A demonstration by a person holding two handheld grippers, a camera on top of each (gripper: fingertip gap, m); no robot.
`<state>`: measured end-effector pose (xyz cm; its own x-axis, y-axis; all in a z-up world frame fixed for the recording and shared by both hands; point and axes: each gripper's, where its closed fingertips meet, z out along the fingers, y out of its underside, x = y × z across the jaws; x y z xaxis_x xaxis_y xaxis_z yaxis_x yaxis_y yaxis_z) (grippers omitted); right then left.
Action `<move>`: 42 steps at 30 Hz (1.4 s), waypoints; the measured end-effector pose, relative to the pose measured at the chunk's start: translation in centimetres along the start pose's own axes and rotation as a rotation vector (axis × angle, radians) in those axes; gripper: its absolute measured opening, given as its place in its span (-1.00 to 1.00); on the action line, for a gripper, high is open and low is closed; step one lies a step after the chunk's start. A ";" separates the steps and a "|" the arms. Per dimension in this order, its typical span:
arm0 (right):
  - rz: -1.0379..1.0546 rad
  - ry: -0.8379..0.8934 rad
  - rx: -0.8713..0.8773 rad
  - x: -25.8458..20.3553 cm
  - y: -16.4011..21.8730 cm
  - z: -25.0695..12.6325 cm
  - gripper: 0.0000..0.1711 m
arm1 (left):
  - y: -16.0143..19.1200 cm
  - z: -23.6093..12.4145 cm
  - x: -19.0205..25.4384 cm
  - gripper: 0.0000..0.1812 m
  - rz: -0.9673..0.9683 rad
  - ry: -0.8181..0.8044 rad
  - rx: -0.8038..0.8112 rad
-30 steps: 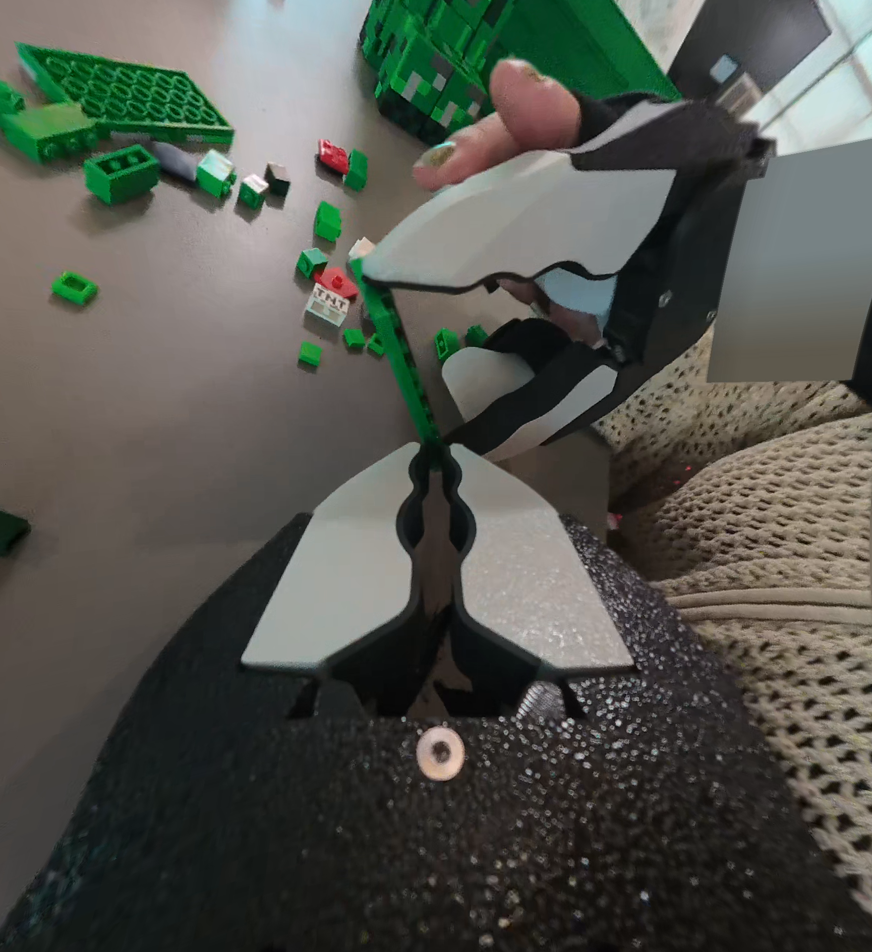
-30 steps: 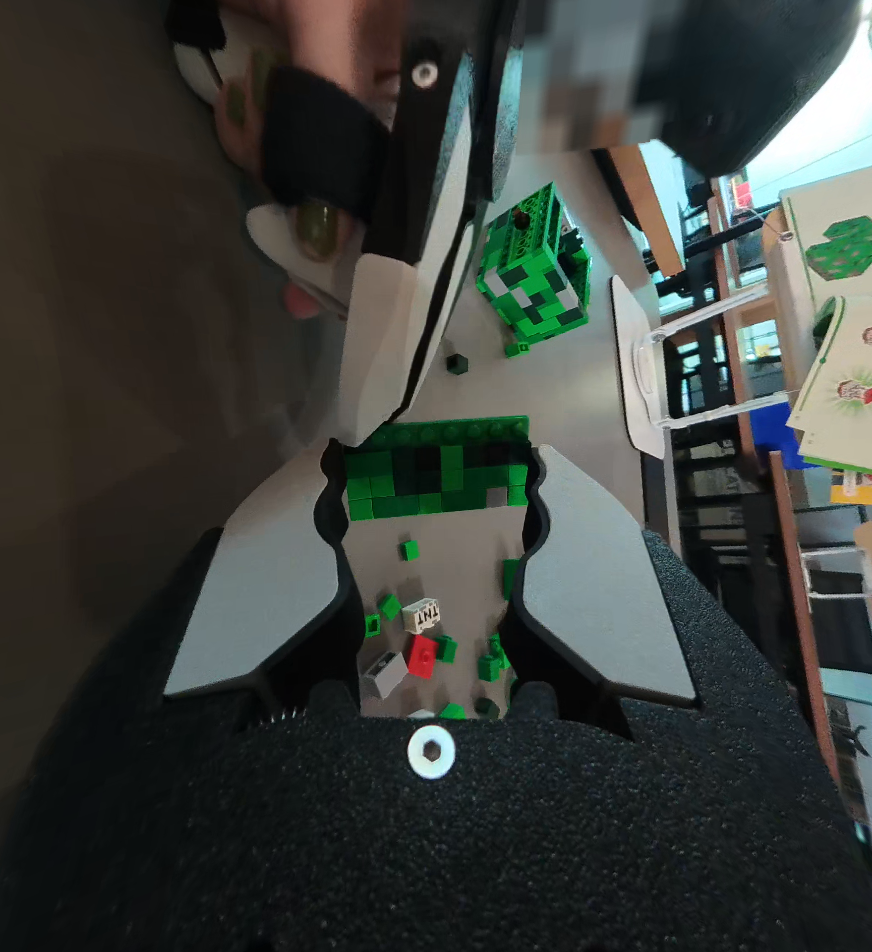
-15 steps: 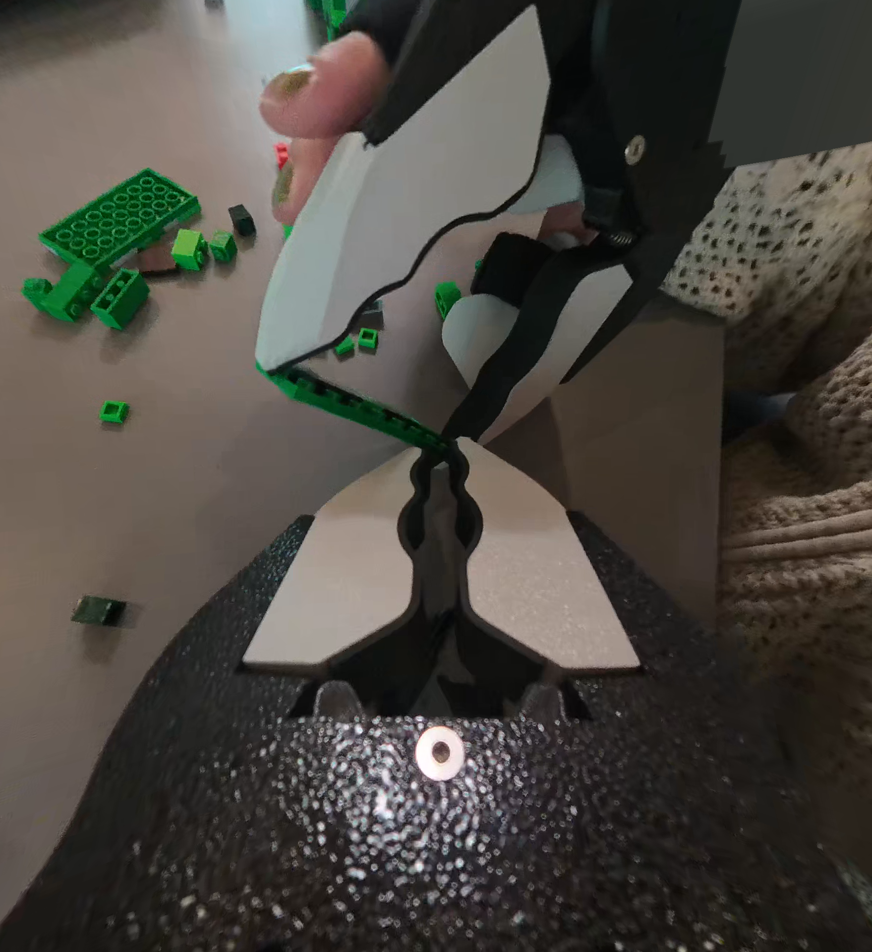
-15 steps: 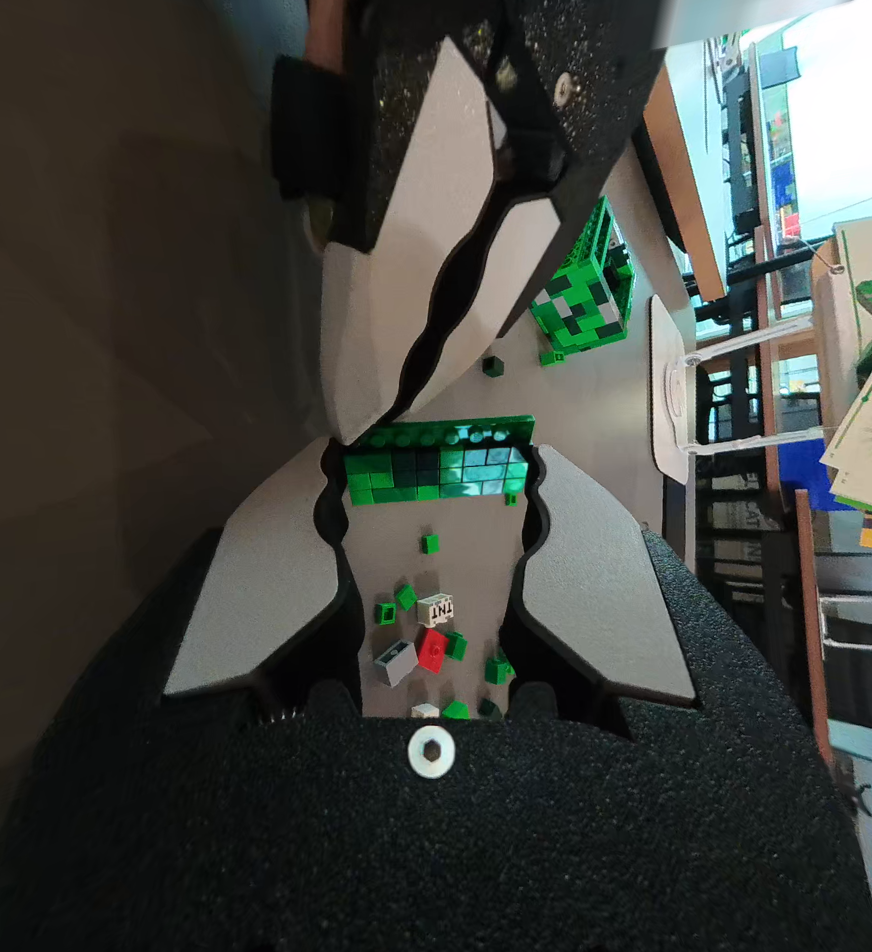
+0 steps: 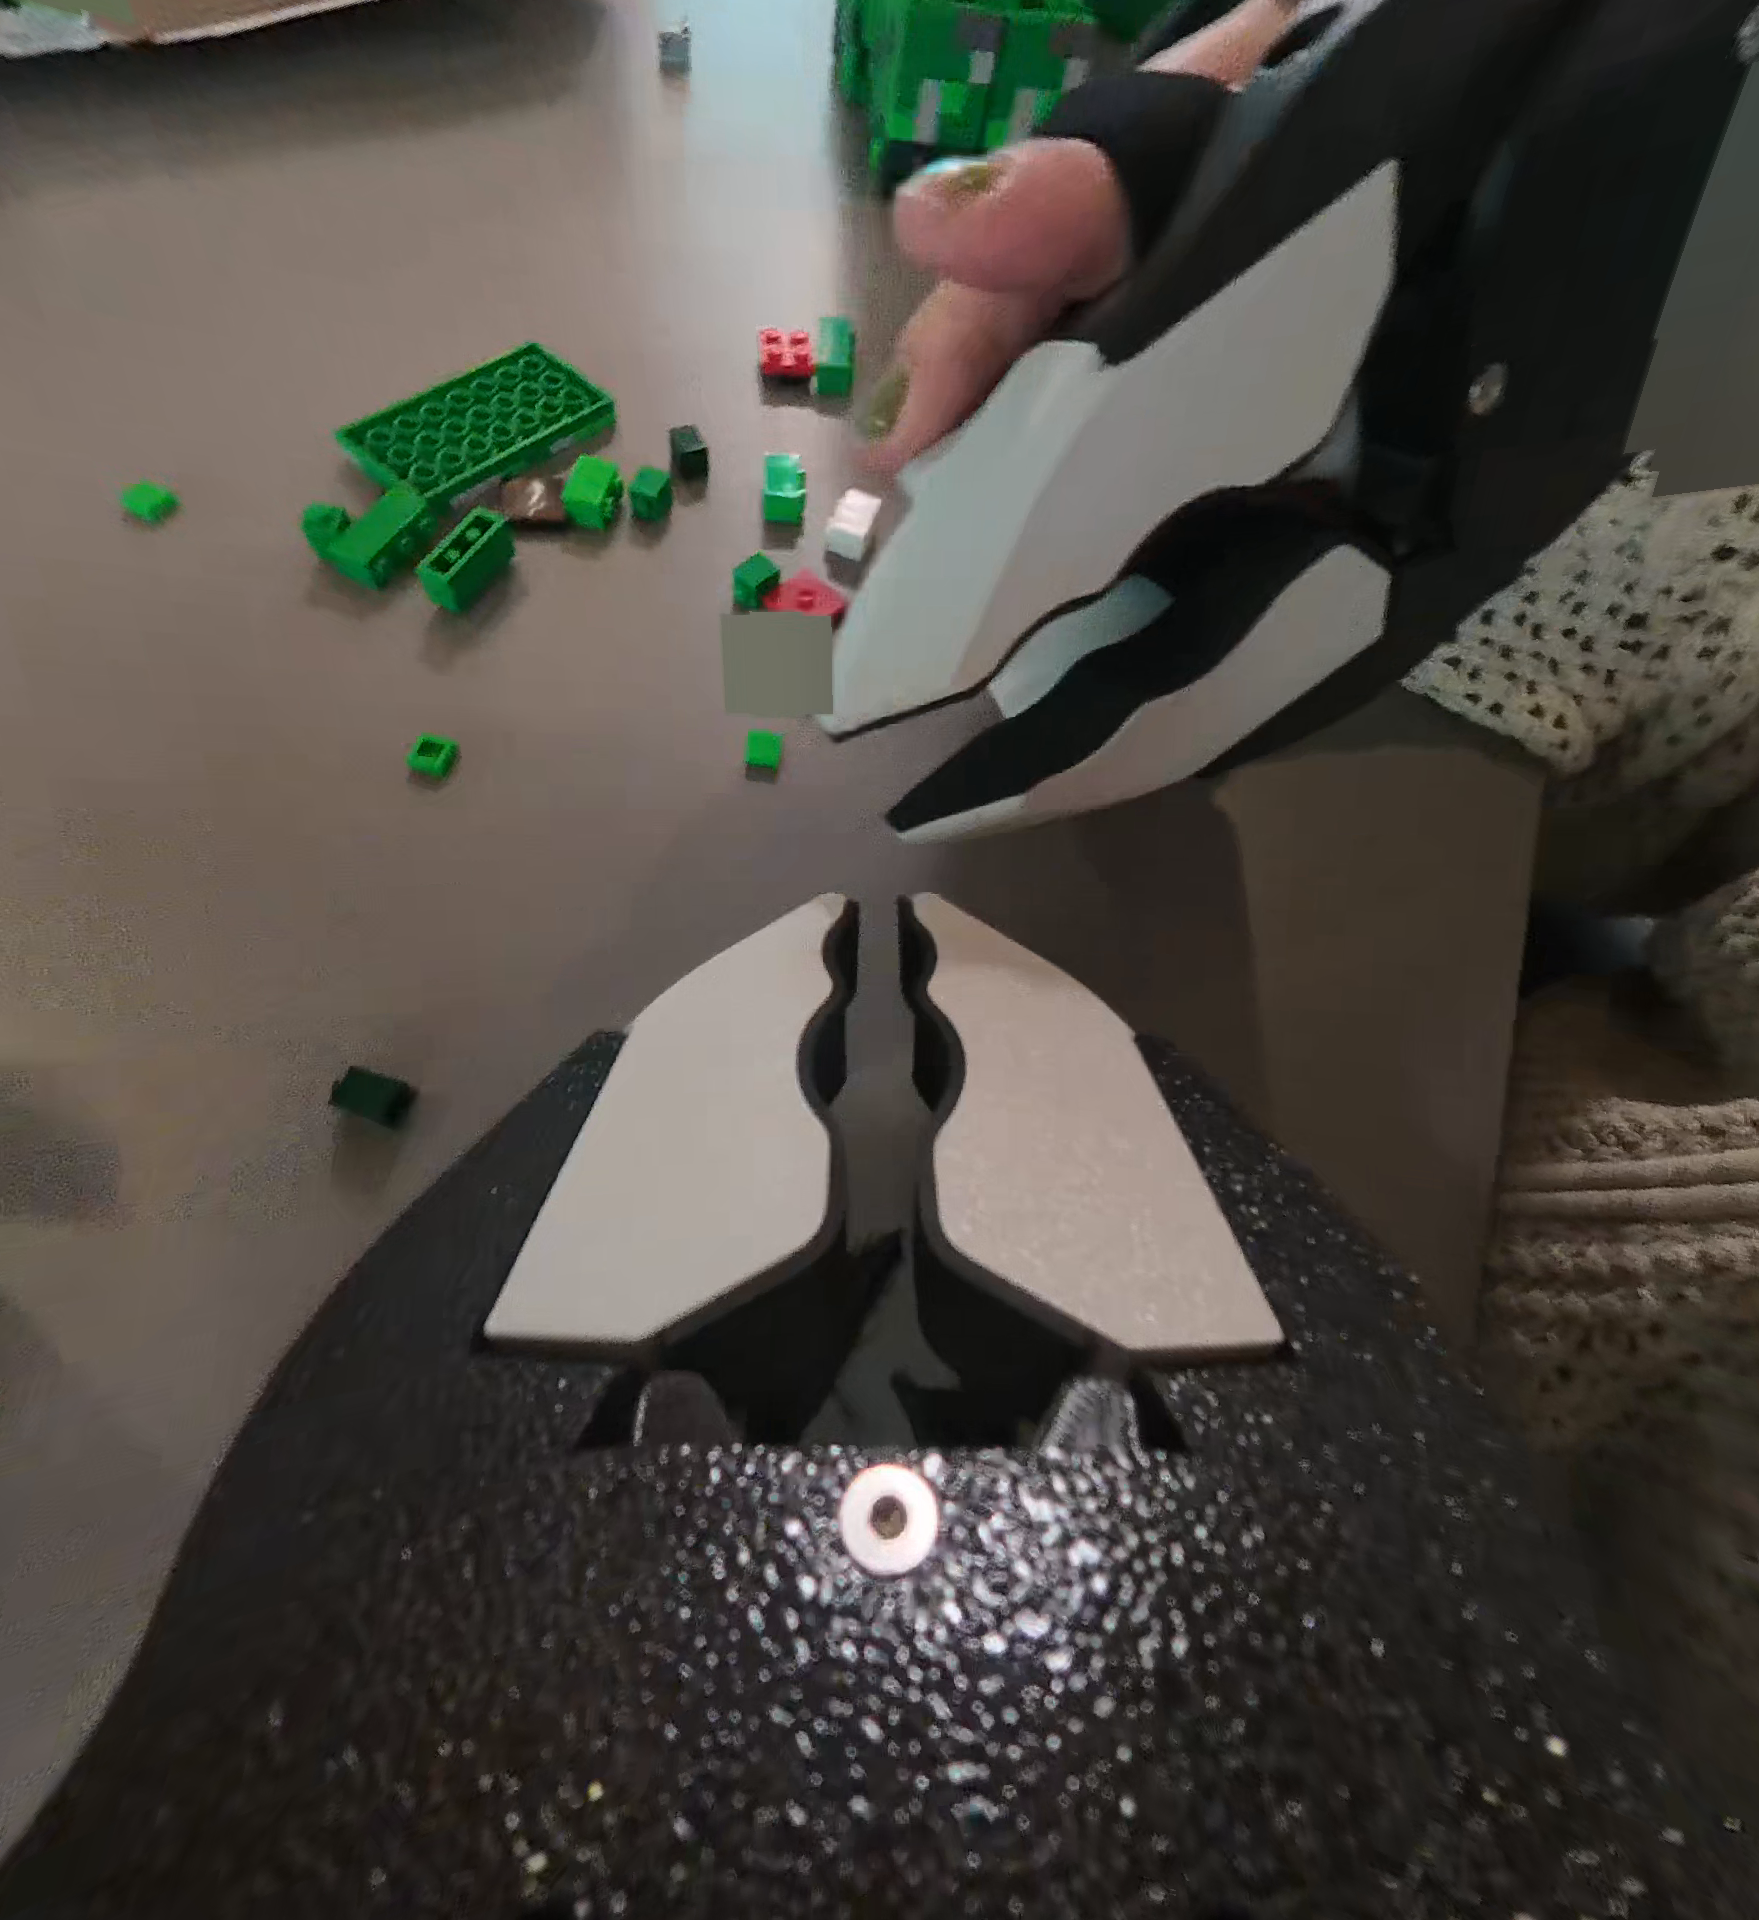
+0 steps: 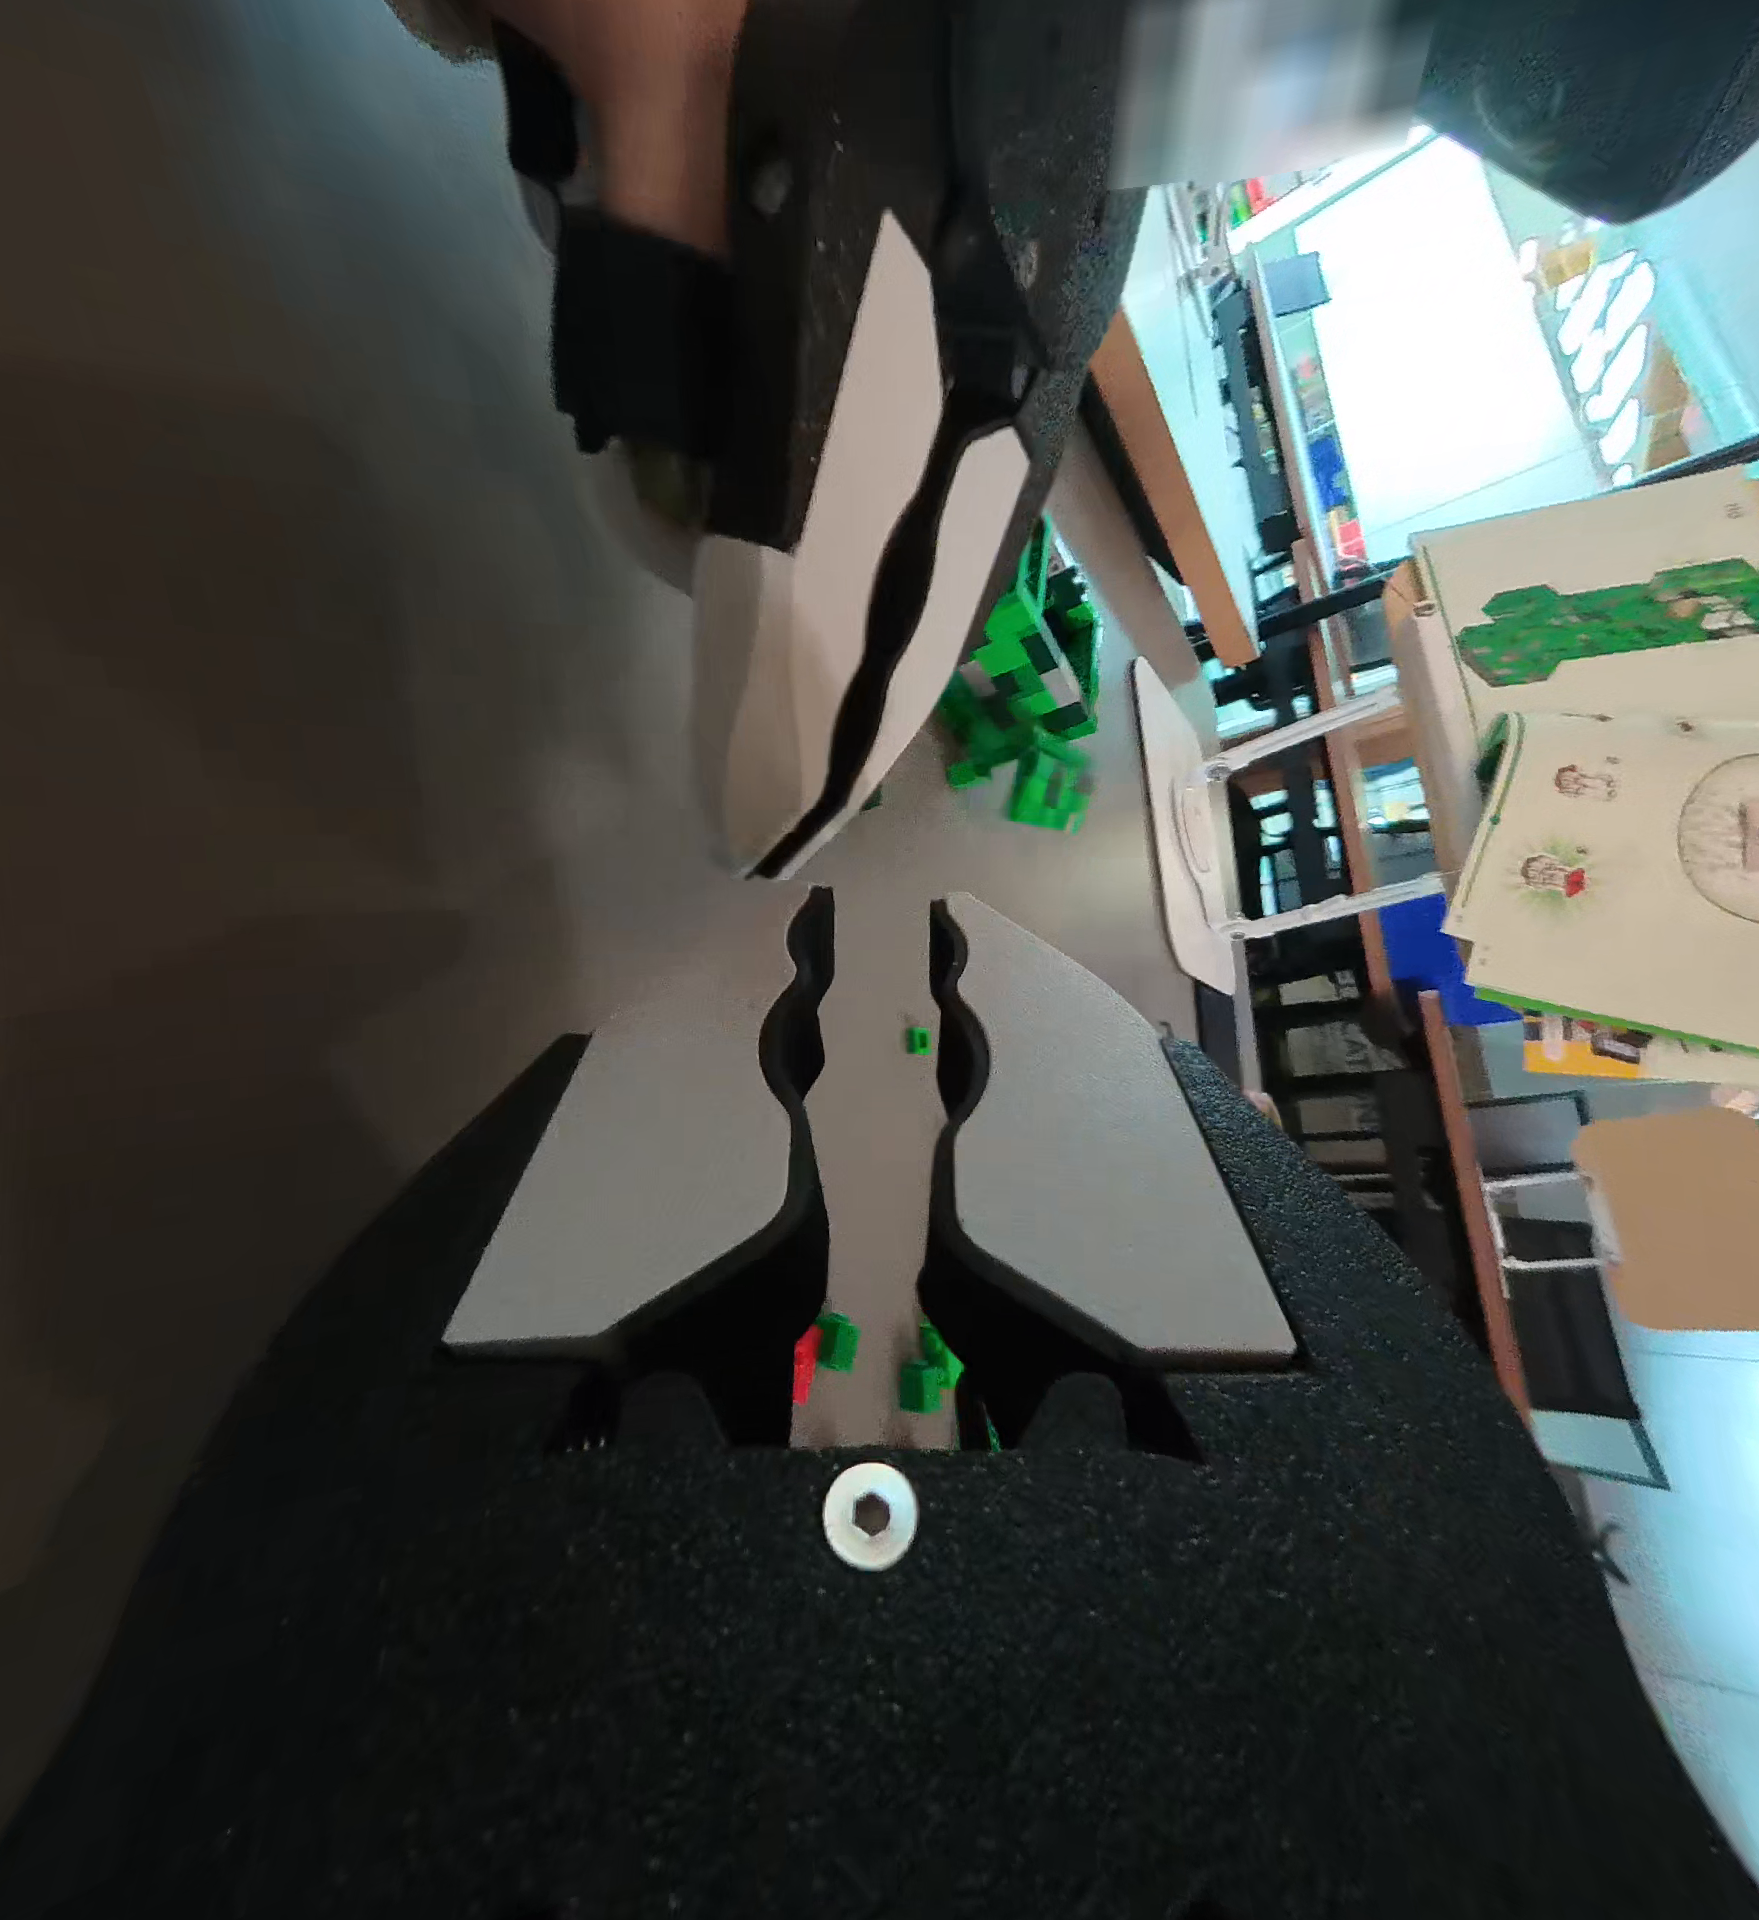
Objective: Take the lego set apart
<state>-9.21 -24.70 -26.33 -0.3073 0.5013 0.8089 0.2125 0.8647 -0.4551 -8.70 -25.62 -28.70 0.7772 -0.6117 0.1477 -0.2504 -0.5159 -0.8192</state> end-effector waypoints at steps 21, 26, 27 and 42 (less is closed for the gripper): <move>0.093 0.065 -0.115 0.3 2.6 1.5 -0.87 | -6.5 -9.9 -11.8 -0.68 0.011 -0.465 0.172; 0.063 0.066 -0.139 0.1 3.0 1.8 -0.87 | -7.5 -8.8 -25.4 -0.78 -0.188 -0.606 -0.091; 0.055 0.065 -0.148 0.0 3.1 1.8 -0.87 | -6.7 -7.6 -27.7 -0.65 -0.263 -0.589 -0.164; 0.015 0.059 -0.155 -0.4 3.2 1.8 -0.87 | -1.7 -1.3 -37.3 -0.36 -0.486 -0.628 -0.476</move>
<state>-10.07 -22.06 -28.73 -0.2486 0.5070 0.8253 0.3588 0.8397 -0.4077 -38.05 -2.70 -32.06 0.9944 0.1024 -0.0259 0.0827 -0.9076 -0.4116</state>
